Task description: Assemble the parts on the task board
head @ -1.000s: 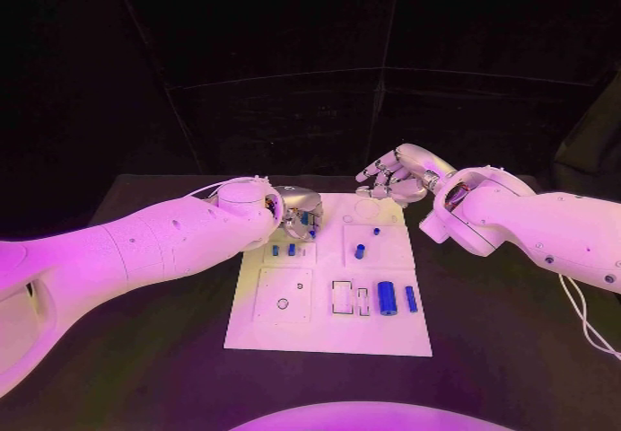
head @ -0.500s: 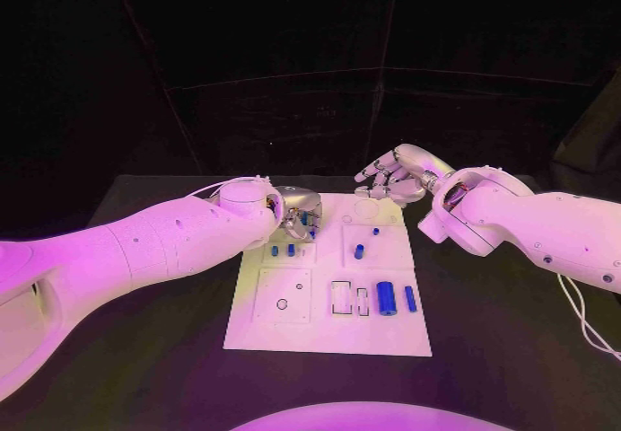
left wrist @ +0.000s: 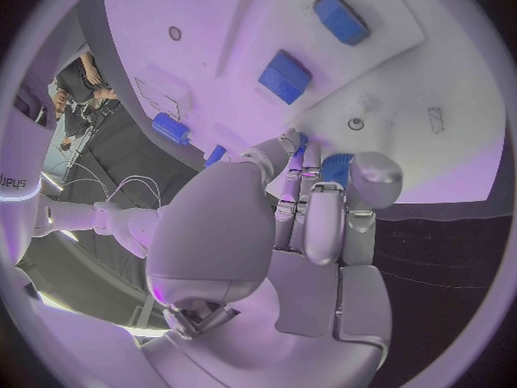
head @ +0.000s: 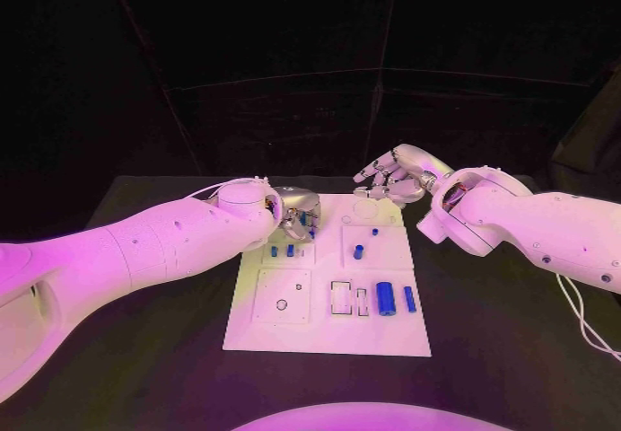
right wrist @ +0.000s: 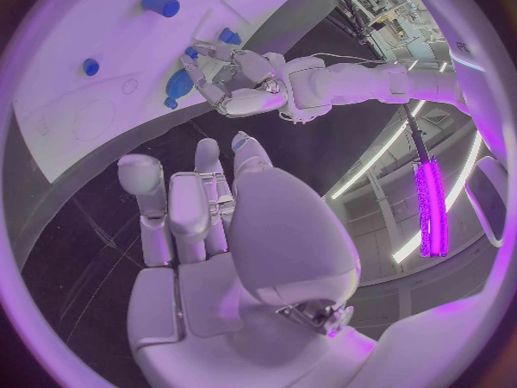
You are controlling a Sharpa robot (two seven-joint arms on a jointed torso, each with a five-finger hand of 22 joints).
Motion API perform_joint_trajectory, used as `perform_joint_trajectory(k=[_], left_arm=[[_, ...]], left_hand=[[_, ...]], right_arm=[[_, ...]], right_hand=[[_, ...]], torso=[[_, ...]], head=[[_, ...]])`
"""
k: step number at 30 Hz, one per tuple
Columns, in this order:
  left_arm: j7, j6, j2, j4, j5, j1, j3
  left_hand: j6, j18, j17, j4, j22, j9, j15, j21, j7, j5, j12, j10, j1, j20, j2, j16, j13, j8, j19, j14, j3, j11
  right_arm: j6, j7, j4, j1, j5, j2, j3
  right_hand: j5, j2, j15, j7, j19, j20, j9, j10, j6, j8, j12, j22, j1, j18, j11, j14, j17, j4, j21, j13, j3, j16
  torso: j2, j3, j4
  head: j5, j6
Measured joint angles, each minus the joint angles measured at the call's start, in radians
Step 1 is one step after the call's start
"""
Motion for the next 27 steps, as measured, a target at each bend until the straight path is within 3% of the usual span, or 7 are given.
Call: perform_joint_trajectory(k=[7, 9, 16, 27], left_arm=[[0.020, -0.068, -0.046, 0.051, 0.016, -0.003, 0.000], [0.026, -0.086, -0.058, 0.069, 0.025, -0.003, 0.003], [0.046, -0.143, -0.123, 0.133, 0.058, -0.002, 0.017], [0.052, -0.160, -0.198, 0.172, 0.092, -0.002, 0.020]], left_hand=[[0.000, 0.000, 0.001, -0.007, 0.011, -0.002, 0.000, 0.010, 0.000, 0.000, -0.020, 0.003, -0.008, 0.004, 0.000, 0.004, -0.002, -0.016, 0.004, 0.000, 0.024, 0.003], [0.004, -0.015, 0.002, -0.009, 0.015, -0.002, 0.000, 0.010, 0.004, 0.000, -0.027, 0.009, -0.008, 0.004, 0.000, 0.004, -0.002, -0.016, 0.004, 0.000, 0.033, 0.005], [0.006, -0.015, 0.002, -0.014, 0.018, -0.002, 0.000, 0.014, 0.006, 0.000, -0.031, 0.015, -0.012, 0.004, -0.004, 0.006, -0.002, -0.023, 0.004, 0.000, 0.042, 0.004], [0.011, -0.015, 0.002, -0.014, 0.023, -0.001, 0.000, 0.016, 0.004, 0.000, -0.037, 0.018, -0.020, 0.000, -0.012, 0.008, -0.001, -0.023, 0.007, 0.000, 0.044, 0.003]], right_arm=[[0.000, 0.000, 0.000, 0.000, 0.000, -0.001, 0.000], [0.000, 0.000, 0.000, 0.000, 0.000, -0.001, 0.000], [0.000, 0.001, -0.001, 0.000, 0.000, -0.003, 0.000], [0.000, 0.001, -0.004, 0.000, 0.000, -0.005, 0.000]], right_hand=[[0.000, 0.000, 0.000, 0.000, 0.000, 0.000, 0.000, 0.000, 0.000, 0.000, 0.000, 0.000, 0.000, 0.000, 0.000, 0.000, 0.000, 0.000, 0.000, 0.000, 0.000, 0.000], [0.000, 0.000, 0.000, 0.000, 0.000, 0.000, 0.000, 0.000, 0.000, 0.000, 0.000, 0.000, 0.000, 0.000, 0.000, 0.000, 0.000, 0.000, 0.000, 0.000, 0.000, 0.000], [0.000, 0.000, 0.000, 0.000, 0.000, 0.000, 0.000, 0.000, 0.000, 0.000, 0.000, 0.000, 0.000, 0.000, 0.000, 0.000, 0.000, 0.000, 0.000, 0.000, 0.000, 0.000], [0.000, 0.000, 0.000, 0.000, 0.000, 0.000, 0.000, 0.000, 0.000, 0.000, 0.000, 0.000, 0.000, 0.000, 0.000, 0.000, 0.000, 0.000, 0.000, 0.000, 0.000, 0.000]], torso=[[-0.001, 0.0001, 0.0012], [-0.001, 0.0001, 0.0017], [-0.001, 0.0001, 0.0019], [-0.001, 0.0000, 0.0029]], head=[[-0.001, 0.003], [-0.001, 0.005], [0.000, 0.011], [0.003, 0.011]])
